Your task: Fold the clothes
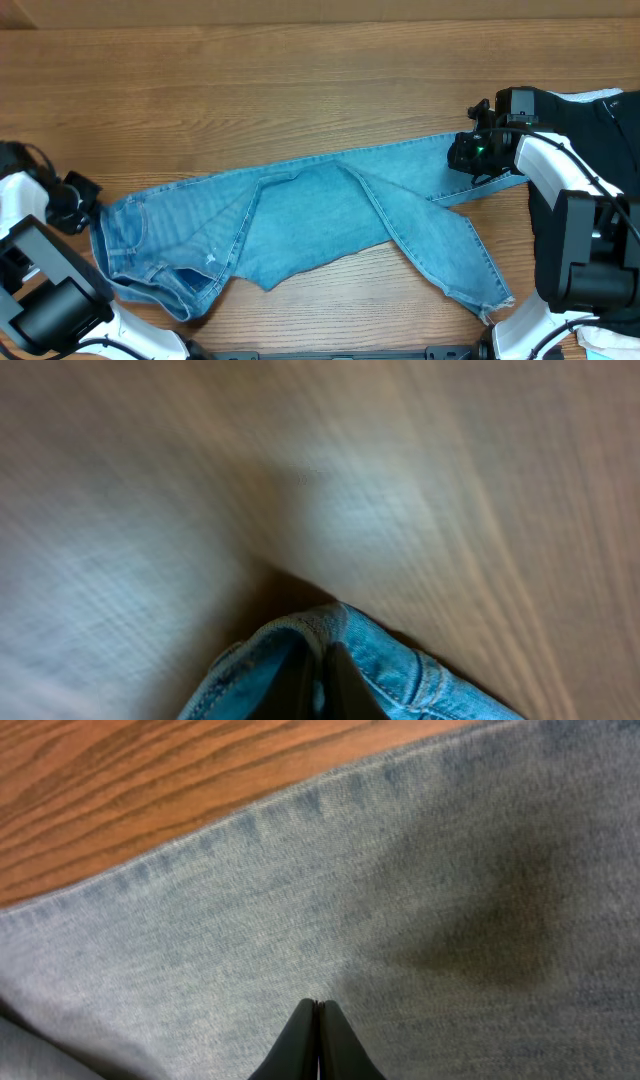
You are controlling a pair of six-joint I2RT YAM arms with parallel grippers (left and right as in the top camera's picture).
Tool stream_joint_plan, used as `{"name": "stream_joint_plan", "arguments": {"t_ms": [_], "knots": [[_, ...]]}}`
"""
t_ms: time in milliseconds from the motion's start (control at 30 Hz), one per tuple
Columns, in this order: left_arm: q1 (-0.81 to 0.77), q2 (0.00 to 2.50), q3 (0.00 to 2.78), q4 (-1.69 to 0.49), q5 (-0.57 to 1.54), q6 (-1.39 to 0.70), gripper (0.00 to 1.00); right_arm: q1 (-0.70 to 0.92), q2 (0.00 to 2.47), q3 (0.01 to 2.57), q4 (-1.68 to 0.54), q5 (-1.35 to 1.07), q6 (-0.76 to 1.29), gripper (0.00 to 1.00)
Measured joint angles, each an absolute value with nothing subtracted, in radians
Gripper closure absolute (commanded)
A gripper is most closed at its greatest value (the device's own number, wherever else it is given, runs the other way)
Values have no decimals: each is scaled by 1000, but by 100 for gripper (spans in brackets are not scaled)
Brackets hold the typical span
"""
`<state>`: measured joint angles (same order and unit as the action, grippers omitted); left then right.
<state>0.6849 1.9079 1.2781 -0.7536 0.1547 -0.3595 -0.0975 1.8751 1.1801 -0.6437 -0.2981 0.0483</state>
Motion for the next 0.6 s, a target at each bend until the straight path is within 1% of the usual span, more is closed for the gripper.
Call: {"name": "stream_joint_plan", "arguments": {"t_ms": [100, 133, 167, 200, 233, 267, 300, 333, 600], "knots": [[616, 1908, 1278, -684, 155, -360, 96, -97, 1888, 1180, -629, -298, 75, 96], [595, 1908, 1278, -664, 157, -360, 96, -97, 1901, 1180, -621, -299, 83, 92], [587, 1908, 1278, -654, 158, -360, 96, -97, 1912, 1180, -617, -298, 87, 91], [579, 1908, 1278, -637, 159, -360, 96, -97, 1936, 1180, -614, -297, 101, 82], [575, 1908, 1278, -621, 163, -360, 96, -97, 1952, 1183, -614, -302, 108, 78], [574, 1908, 1278, -607, 169, -360, 96, -97, 1954, 1187, -610, -308, 118, 83], [574, 1908, 1278, -595, 173, -359, 96, -94, 1955, 1190, -602, -311, 131, 91], [574, 1908, 1278, -579, 174, -359, 96, -89, 1962, 1191, -575, -306, 146, 96], [569, 1932, 1277, -416, 196, -339, 96, -49, 2032, 1222, -370, -299, 262, 96]]}}
